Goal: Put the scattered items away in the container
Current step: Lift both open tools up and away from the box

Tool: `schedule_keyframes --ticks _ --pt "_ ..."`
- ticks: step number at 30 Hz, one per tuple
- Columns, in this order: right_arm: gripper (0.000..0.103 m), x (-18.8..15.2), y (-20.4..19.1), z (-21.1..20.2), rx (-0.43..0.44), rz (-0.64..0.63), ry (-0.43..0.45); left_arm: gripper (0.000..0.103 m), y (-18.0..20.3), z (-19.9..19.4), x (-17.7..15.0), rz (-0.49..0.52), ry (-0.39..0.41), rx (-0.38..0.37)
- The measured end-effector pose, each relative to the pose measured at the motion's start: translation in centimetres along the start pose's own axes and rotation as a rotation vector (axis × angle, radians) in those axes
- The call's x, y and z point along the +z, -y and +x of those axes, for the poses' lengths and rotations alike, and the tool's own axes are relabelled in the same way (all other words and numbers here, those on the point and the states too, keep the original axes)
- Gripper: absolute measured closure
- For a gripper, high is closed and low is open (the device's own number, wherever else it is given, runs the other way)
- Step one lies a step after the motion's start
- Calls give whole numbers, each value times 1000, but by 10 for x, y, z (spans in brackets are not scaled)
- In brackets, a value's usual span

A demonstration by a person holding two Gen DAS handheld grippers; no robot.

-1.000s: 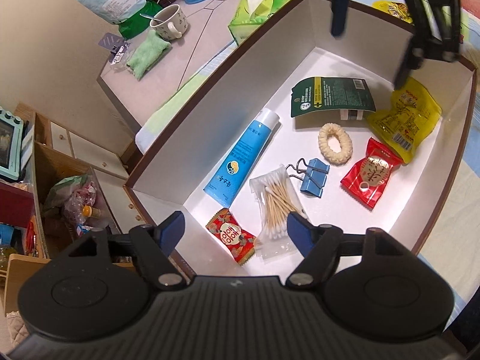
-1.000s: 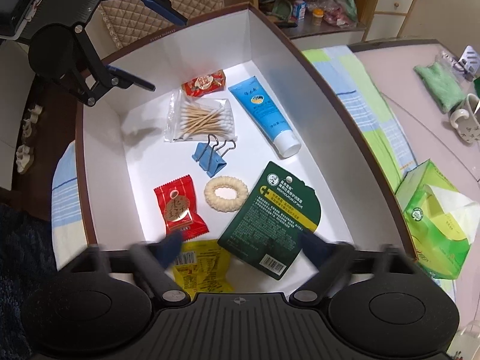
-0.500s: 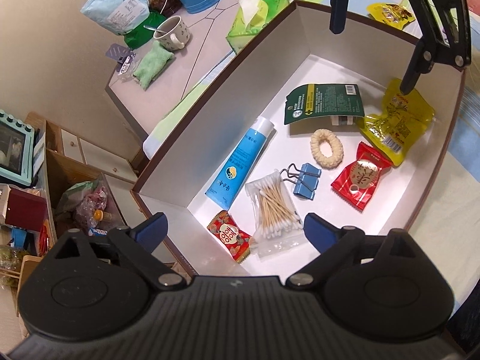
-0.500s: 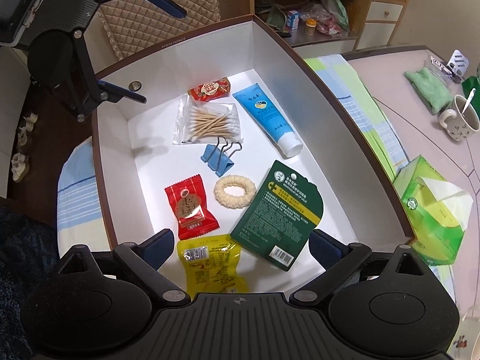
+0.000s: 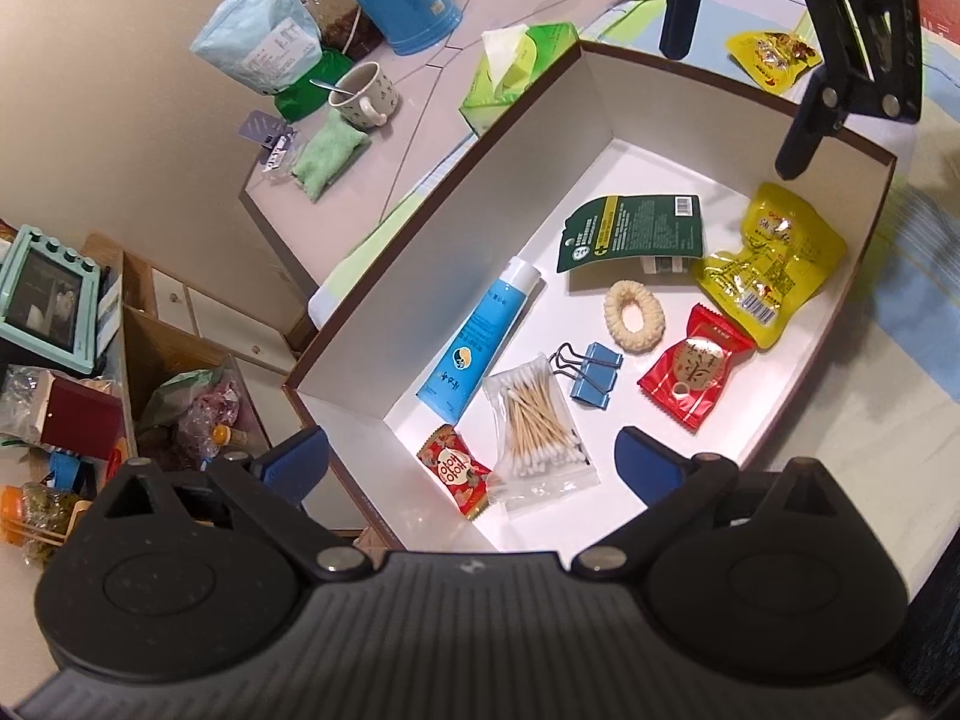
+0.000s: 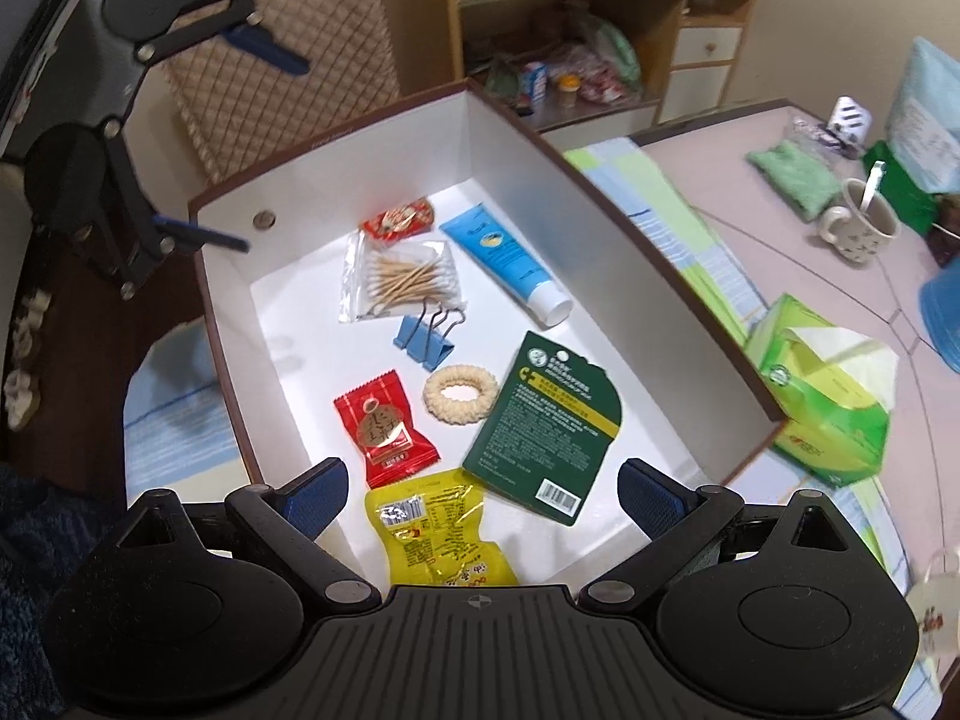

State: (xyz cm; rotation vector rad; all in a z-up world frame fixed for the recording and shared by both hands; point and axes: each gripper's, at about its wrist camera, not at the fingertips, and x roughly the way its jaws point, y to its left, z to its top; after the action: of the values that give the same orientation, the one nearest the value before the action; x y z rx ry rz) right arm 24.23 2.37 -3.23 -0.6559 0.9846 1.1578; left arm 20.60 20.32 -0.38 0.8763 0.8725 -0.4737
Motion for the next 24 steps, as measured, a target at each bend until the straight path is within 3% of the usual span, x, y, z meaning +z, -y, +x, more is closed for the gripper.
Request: schedule_keyframes --ticks 24 --pt "4 -53 -40 -55 -20 7 144 1 50 -55 -1 -30 36 45"
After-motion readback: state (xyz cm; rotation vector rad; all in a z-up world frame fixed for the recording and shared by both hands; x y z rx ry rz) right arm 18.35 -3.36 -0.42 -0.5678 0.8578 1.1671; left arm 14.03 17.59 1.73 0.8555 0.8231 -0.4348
